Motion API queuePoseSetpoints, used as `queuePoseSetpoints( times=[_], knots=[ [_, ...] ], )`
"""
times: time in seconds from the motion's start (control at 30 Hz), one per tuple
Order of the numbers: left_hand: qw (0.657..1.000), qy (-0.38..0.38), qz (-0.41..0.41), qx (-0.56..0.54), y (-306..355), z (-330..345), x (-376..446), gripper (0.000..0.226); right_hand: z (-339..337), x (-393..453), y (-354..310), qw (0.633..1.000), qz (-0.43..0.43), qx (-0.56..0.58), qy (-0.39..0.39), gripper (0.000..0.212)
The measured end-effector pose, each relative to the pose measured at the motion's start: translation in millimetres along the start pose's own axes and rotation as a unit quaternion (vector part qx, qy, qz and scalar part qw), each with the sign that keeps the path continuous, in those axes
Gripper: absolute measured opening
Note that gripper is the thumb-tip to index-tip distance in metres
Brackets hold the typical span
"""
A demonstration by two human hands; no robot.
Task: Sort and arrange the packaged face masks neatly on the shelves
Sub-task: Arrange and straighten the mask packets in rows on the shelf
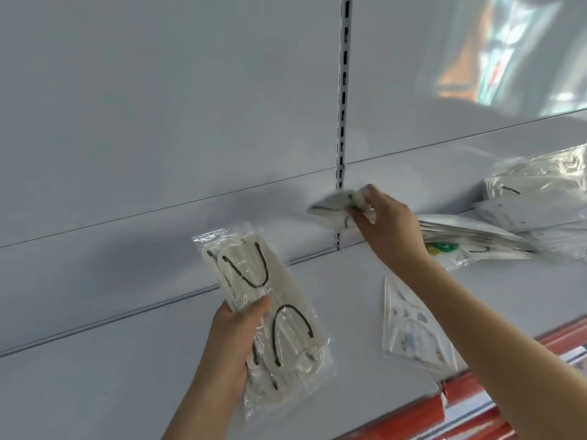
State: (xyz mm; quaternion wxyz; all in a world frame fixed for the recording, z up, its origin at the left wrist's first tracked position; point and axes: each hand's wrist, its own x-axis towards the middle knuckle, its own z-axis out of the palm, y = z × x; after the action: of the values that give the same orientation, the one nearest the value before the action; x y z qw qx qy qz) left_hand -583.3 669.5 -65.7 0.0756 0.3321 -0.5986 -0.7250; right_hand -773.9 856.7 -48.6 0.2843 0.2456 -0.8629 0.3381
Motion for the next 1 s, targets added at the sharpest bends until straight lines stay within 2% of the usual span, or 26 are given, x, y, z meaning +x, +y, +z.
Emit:
queuePoseSetpoints(
  times=[0.07, 0.13, 0.17, 0.23, 0.3, 0.37, 0.4, 0.47, 0.5, 0.6, 0.7, 0.77, 0.83, 0.93, 1.0],
  knots=[
    [1.000, -0.005, -0.004, -0.001, -0.8, 2.9, -1.5, 0.021, -32.0, 1.2, -27.5, 0.975, 0.126, 0.185, 0.011, 0.020],
    [1.000, -0.018, -0.001, -0.003, -1.1, 5.6, -5.6, 0.023, -50.3, -6.3, -49.1, 0.929, 0.185, 0.321, -0.022, 0.016],
    [0.999, -0.032, 0.004, -0.014, 0.0, 7.1, -9.4, 0.023, -50.8, -15.0, -59.1, 0.919, 0.193, 0.337, -0.061, 0.016],
    [0.994, -0.089, 0.008, -0.058, 5.7, 10.4, -20.5, 0.030, -32.5, -40.2, -76.0, 0.936, 0.177, 0.279, -0.123, 0.022],
    [0.988, -0.145, 0.031, -0.052, 9.8, 12.5, -28.6, 0.037, -4.8, -64.4, -89.0, 0.945, 0.171, 0.250, -0.127, 0.023],
    [0.985, -0.146, 0.097, 0.013, 11.4, 11.8, -29.7, 0.038, 10.2, -76.5, -100.3, 0.931, 0.190, 0.293, -0.110, 0.016],
    [0.981, -0.133, 0.137, 0.044, 12.8, 10.2, -28.2, 0.036, 8.1, -76.7, -105.0, 0.916, 0.202, 0.334, -0.095, 0.023],
    [0.968, -0.118, 0.207, 0.078, 16.8, 5.4, -24.0, 0.036, -9.0, -73.8, -110.6, 0.887, 0.197, 0.411, -0.078, 0.050],
    [0.960, -0.127, 0.232, 0.096, 19.4, 3.3, -22.3, 0.039, -20.4, -73.2, -112.3, 0.885, 0.178, 0.422, -0.085, 0.063],
    [0.930, -0.191, 0.254, 0.183, 21.3, 2.9, -17.3, 0.040, -36.0, -81.5, -112.3, 0.907, 0.140, 0.362, -0.160, 0.081],
    [0.932, -0.169, 0.239, 0.213, 8.3, 6.5, -8.2, 0.035, -32.1, -96.2, -103.4, 0.906, 0.161, 0.343, -0.188, 0.077],
    [0.947, -0.123, 0.221, 0.199, 3.4, 8.3, -4.0, 0.037, -32.1, -100.3, -92.1, 0.913, 0.159, 0.343, -0.156, 0.074],
    [0.969, -0.115, 0.180, 0.123, 4.5, 9.3, 0.6, 0.035, -38.9, -94.7, -71.3, 0.934, 0.162, 0.298, -0.114, 0.066],
    [0.980, -0.150, 0.112, 0.060, 11.2, 14.8, 1.1, 0.037, -52.4, -78.7, -9.6, 0.976, 0.176, 0.125, -0.038, 0.049],
    [0.979, -0.172, 0.088, 0.062, 10.6, 21.5, 0.1, 0.035, -62.8, -64.6, 34.4, 0.982, 0.188, 0.013, -0.022, 0.043]
  ],
)
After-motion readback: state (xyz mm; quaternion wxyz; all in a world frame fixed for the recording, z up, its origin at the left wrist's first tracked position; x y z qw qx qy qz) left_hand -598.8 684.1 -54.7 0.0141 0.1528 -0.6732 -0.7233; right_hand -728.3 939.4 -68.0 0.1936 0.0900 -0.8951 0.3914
